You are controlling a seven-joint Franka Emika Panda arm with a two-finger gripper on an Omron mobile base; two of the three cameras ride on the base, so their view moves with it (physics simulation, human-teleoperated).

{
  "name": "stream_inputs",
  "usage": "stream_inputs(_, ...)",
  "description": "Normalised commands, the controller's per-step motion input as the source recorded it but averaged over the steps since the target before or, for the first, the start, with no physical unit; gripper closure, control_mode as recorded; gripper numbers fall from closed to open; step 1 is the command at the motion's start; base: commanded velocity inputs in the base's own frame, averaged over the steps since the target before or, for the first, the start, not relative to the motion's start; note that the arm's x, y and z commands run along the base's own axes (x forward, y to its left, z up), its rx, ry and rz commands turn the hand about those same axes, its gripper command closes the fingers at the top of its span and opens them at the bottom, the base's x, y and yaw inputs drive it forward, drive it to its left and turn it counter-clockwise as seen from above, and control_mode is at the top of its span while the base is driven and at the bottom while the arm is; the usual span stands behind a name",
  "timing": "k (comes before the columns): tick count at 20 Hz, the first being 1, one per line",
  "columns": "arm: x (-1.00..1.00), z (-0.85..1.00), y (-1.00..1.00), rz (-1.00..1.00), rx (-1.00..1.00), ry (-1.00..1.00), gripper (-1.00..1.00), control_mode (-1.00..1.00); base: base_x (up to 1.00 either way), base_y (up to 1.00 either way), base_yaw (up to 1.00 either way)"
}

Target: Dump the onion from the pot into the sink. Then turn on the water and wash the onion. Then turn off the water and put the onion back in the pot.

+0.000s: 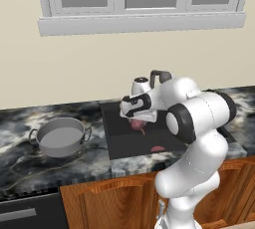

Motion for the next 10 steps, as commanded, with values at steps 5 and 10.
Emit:
stream_inputs(5,0.21,-0.56,-0.25,0.0,0.0,0.0,1.0,-1.0,0.0,0.0,0.0)
stream_inputs(10,0.2,-0.53,-0.12,0.0,0.0,-0.02,1.0,-1.0,0.0,0.0,0.0)
